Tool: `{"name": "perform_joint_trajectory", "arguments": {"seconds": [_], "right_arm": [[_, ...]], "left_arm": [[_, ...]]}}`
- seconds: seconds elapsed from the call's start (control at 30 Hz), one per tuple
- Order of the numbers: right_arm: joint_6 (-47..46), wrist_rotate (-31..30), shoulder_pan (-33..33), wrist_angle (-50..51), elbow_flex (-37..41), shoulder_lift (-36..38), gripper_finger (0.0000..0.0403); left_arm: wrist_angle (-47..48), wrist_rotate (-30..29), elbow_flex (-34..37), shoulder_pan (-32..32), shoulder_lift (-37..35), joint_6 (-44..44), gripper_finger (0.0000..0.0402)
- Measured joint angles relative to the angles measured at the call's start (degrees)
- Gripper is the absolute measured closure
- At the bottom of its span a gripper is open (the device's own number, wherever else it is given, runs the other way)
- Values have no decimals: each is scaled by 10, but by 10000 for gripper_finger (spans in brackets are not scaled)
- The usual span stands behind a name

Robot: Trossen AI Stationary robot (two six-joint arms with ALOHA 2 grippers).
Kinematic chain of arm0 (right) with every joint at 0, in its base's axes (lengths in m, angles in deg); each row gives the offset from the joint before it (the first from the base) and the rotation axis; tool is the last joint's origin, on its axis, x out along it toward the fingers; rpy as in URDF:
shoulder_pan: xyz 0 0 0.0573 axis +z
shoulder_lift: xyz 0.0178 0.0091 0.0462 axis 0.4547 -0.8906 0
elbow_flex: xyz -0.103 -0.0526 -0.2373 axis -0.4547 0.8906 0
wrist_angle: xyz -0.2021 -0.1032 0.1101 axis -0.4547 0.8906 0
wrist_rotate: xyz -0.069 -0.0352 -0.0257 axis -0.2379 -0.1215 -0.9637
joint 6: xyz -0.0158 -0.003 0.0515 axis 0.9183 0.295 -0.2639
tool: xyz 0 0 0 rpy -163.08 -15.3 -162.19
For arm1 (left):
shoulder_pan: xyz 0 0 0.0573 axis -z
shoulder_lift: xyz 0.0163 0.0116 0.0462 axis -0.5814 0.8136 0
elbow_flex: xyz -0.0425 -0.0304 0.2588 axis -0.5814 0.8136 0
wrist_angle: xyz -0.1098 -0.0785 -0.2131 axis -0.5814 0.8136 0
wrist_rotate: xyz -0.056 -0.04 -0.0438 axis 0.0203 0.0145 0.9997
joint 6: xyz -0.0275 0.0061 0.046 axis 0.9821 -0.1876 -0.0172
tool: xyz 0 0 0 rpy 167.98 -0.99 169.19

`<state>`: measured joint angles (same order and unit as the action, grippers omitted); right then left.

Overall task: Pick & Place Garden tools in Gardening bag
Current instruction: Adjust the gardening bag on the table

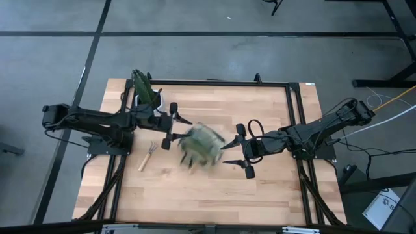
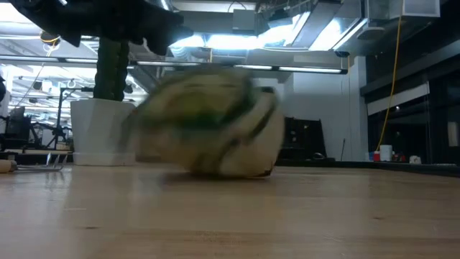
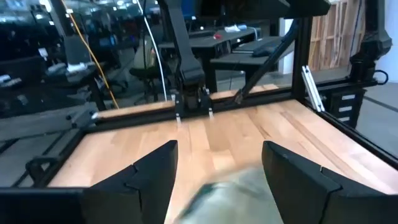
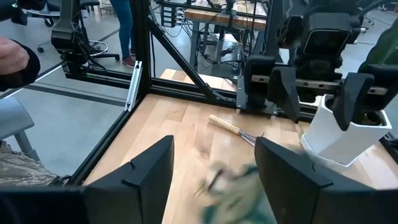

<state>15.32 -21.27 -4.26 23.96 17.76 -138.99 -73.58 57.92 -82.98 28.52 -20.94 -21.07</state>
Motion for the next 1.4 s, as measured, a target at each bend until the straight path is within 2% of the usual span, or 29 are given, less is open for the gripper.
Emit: {"name": "perform_joint_trajectory", "arguments": {"seconds": [0.17, 0.4, 0.67, 0.97, 1.1, 1.23, 1.4], "right_arm": [[0, 1, 0, 0, 0, 0, 178], [-5, 1, 0, 0, 0, 0, 178], [-20, -1, 0, -15, 0, -54, 179], [-20, -27, 0, -51, 0, -138, 179], [-20, -85, 2, -61, 0, -165, 179], [-20, -103, 2, -90, -2, -208, 179], [-37, -125, 2, -62, -58, -269, 179]], "left_arm": [[60, -16, 0, 2, -28, 4, 181], [95, -23, 0, 23, -32, 4, 192], [163, -86, 0, 100, -36, 28, 207], [285, -202, -40, 258, -37, 33, 223], [315, -269, -46, 323, -37, 60, 227], [325, -345, -46, 372, -24, 83, 229], [324, -414, -46, 405, 14, 83, 229]]}}
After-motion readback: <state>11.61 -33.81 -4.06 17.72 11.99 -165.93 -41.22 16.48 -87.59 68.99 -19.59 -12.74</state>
